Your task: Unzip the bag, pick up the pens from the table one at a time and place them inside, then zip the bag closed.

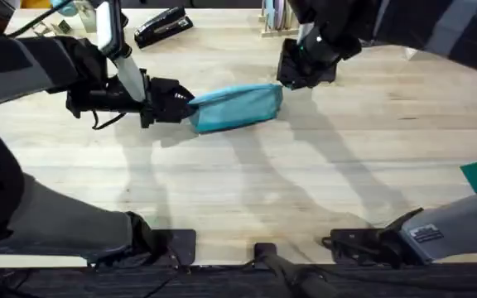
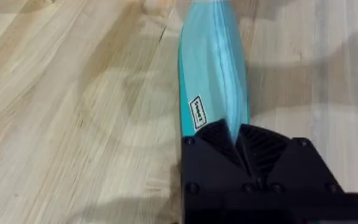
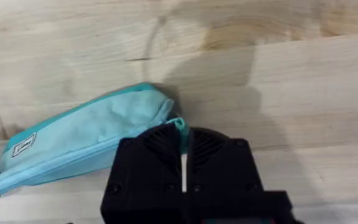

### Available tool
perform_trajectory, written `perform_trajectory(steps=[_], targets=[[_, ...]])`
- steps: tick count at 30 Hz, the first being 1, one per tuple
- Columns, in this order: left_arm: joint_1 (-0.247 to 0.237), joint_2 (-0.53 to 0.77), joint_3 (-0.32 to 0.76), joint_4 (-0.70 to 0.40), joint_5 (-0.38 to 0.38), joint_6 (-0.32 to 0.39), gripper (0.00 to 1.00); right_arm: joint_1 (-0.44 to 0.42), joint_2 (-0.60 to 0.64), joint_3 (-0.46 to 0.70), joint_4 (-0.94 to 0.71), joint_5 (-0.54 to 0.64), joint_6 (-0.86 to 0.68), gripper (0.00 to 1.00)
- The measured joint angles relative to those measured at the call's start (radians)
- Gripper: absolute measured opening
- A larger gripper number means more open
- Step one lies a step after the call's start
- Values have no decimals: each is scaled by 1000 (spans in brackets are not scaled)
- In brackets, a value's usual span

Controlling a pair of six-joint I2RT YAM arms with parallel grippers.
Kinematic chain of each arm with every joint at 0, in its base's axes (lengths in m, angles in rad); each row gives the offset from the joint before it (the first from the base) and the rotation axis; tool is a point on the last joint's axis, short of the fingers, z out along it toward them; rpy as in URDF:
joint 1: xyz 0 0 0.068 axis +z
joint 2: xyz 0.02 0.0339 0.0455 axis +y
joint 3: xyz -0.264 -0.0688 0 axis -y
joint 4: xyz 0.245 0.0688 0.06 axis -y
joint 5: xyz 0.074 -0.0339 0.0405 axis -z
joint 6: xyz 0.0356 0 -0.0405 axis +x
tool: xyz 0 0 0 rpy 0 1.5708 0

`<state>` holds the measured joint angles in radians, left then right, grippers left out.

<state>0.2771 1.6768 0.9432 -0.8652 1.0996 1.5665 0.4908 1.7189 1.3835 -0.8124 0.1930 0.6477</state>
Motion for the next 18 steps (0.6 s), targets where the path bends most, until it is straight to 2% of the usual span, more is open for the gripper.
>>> perform_trajectory(steps=[8,16,17,18], targets=[[-4,0,0,-3,6,0,42,-26,-2,-141,74,-24,81,32],[-4,0,0,-3,4,0,42,-28,-18,-156,83,-24,104,34],[-4,0,0,-3,3,0,42,-28,-24,-156,81,-22,105,87],[-4,0,0,-2,0,0,42,-29,-31,-156,72,-6,99,217]])
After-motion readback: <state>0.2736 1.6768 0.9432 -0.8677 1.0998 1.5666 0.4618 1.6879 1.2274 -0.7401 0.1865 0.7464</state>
